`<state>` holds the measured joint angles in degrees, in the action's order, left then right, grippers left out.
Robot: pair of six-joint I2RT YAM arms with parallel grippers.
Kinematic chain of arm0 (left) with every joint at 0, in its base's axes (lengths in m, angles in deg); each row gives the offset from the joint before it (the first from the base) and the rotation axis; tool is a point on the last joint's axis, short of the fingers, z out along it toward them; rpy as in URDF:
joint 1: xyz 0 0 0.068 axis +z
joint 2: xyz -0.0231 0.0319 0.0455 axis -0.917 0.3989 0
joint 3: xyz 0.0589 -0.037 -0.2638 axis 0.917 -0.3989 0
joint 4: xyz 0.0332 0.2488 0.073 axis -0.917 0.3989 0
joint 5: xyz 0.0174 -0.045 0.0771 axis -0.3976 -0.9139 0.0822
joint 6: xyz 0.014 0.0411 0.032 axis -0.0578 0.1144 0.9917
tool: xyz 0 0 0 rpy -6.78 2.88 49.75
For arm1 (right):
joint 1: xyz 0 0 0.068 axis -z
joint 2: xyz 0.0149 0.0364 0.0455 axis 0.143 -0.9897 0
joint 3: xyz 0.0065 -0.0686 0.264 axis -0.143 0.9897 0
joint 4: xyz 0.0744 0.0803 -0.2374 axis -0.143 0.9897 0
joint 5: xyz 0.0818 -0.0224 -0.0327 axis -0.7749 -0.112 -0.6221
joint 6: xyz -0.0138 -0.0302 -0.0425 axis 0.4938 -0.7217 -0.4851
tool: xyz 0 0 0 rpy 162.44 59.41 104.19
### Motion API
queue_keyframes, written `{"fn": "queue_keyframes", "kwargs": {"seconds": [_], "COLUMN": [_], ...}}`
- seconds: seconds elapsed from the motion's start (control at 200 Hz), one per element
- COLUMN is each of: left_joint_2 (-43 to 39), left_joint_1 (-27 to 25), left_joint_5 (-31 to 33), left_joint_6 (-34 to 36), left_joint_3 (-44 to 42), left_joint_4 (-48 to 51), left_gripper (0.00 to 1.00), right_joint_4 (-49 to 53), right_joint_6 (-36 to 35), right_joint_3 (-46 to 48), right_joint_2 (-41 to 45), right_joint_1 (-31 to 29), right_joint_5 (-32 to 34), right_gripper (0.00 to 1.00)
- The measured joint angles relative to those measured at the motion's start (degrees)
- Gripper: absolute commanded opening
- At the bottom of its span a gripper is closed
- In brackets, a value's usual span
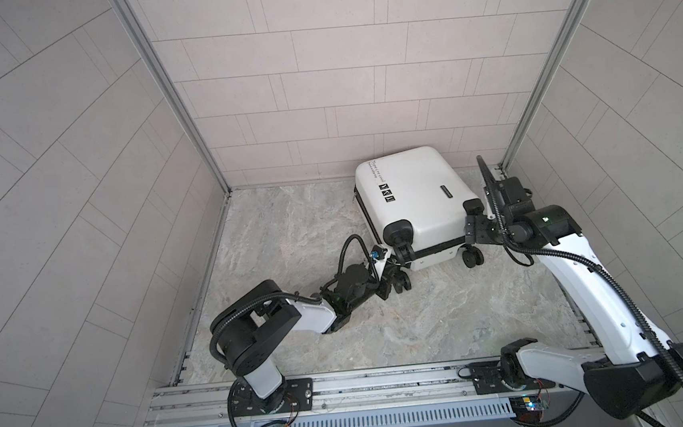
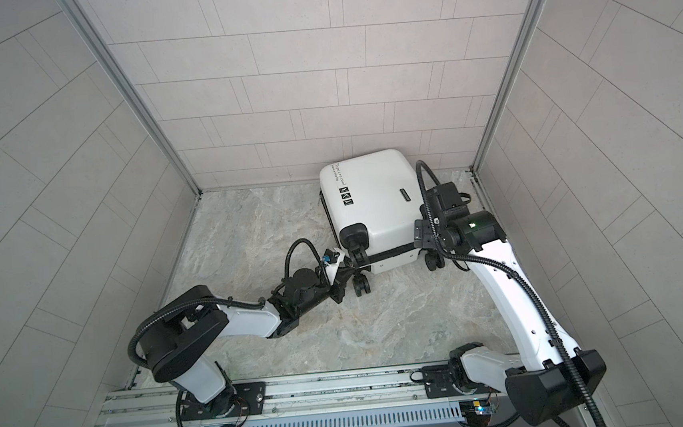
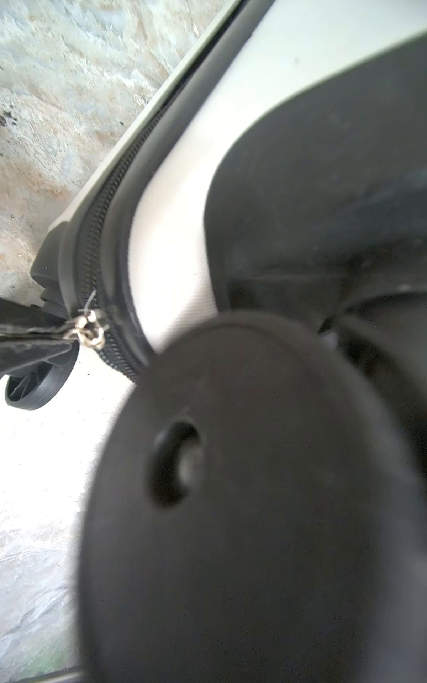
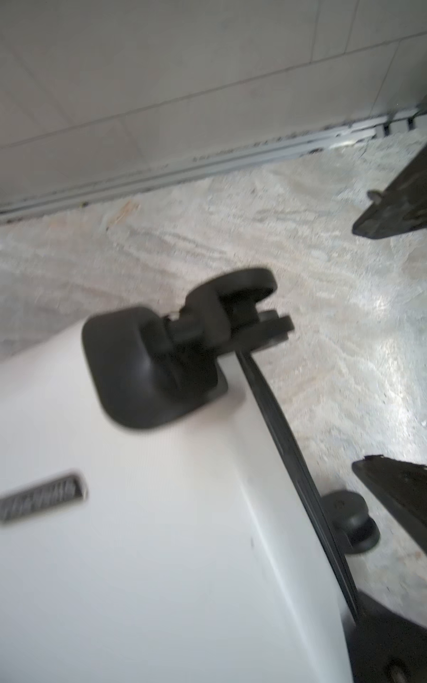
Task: Pack the luggage
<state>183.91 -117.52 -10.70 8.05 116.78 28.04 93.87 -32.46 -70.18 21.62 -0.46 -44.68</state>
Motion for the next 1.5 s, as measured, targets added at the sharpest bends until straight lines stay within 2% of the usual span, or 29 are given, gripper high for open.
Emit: {"fn": "queue_keyframes", "kwargs": {"seconds": [0.09,0.255,0.425,0.585,0.846,1.011,1.156,1.361,1.501], "left_joint_2": [0.0,0.0,0.0,0.0,0.0,0.0,0.0,0.0,-0.7], "left_joint_1": [0.0,0.0,0.0,0.0,0.0,0.0,0.0,0.0,0.0], "left_joint_5": [0.0,-0.1,-0.1,-0.3,-0.2,-0.2,-0.1,0.9,2.3], "left_joint_6": [0.0,-0.1,-0.3,-0.5,-0.4,-0.5,-0.5,-0.5,-0.4], "left_joint_3": [0.0,0.0,0.0,0.0,0.0,0.1,0.1,0.1,0.1], "left_joint_4": [0.0,0.0,0.0,-0.3,-0.3,-0.2,-0.2,0.1,0.9], "left_gripper": [0.00,0.00,0.00,0.00,0.00,0.00,0.00,0.00,0.00], "right_joint_4": [0.2,-1.6,-2.3,0.9,0.0,-1.2,-4.3,-4.3,-5.2], "right_joint_6": [-1.7,-4.0,-6.6,-8.2,-8.8,-8.7,-8.6,-12.1,-12.0], "right_joint_3": [1.4,1.4,-2.8,-7.3,-7.7,-7.5,-5.1,-2.8,-1.7], "right_joint_2": [-2.5,-9.2,-16.0,-20.8,-23.3,-22.8,-19.4,-16.3,-15.1], "right_joint_1": [2.9,4.4,4.8,5.3,5.4,5.8,5.7,5.7,5.7], "right_joint_5": [0.0,-1.2,-2.7,-2.6,-2.4,-2.2,-2.1,-2.8,-4.6], "right_gripper": [0.92,0.91,0.86,0.77,0.56,0.61,0.50,0.23,0.10]}}
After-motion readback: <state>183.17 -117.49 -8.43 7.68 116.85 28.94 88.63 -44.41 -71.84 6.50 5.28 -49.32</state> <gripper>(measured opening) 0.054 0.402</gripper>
